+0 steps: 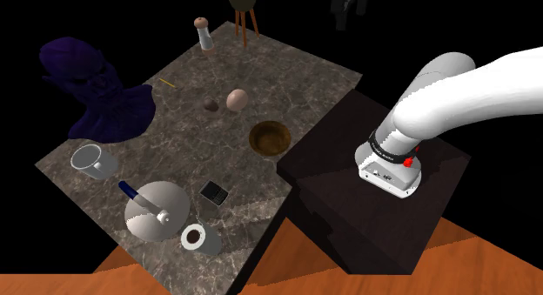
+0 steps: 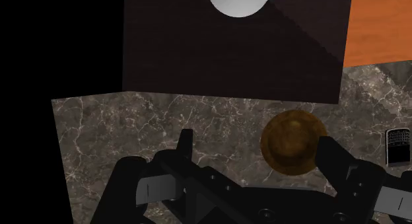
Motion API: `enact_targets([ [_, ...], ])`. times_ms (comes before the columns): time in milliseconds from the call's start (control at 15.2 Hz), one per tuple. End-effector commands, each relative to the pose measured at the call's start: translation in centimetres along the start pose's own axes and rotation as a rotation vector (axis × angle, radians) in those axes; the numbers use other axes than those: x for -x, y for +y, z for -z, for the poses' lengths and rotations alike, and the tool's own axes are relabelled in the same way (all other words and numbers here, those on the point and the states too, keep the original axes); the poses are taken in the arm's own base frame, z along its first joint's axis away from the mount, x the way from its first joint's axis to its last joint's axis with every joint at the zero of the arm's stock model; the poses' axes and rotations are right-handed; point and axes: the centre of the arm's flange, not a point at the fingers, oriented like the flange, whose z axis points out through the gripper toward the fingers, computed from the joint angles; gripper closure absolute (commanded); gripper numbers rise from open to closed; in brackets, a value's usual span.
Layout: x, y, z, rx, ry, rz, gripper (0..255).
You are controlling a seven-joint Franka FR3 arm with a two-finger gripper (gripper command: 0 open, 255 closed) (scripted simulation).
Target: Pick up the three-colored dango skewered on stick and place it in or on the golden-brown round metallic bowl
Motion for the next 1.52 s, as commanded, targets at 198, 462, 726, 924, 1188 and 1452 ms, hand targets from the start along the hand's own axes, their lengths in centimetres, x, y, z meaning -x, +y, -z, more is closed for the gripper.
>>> enact_targets([
  [198, -2.7, -2.2, -1.8, 0.011, 0.007, -0.007, 0],
  [462, -6.5, -5.1, -4.3, 0.025, 0.017, -0.015, 0],
  [726, -10.2, -7.9, -6.7, 0.039, 0.026, -0.024, 0],
  [924, -13.1, -10.0, -8.6, 0.050, 0.034, -0.031, 0],
  [1188, -16.9, -12.7, -11.0, 0.064, 0.043, -0.039, 0],
  [1452, -20.8, -15.3, -13.5, 0.078, 0.053, -0.048, 0],
])
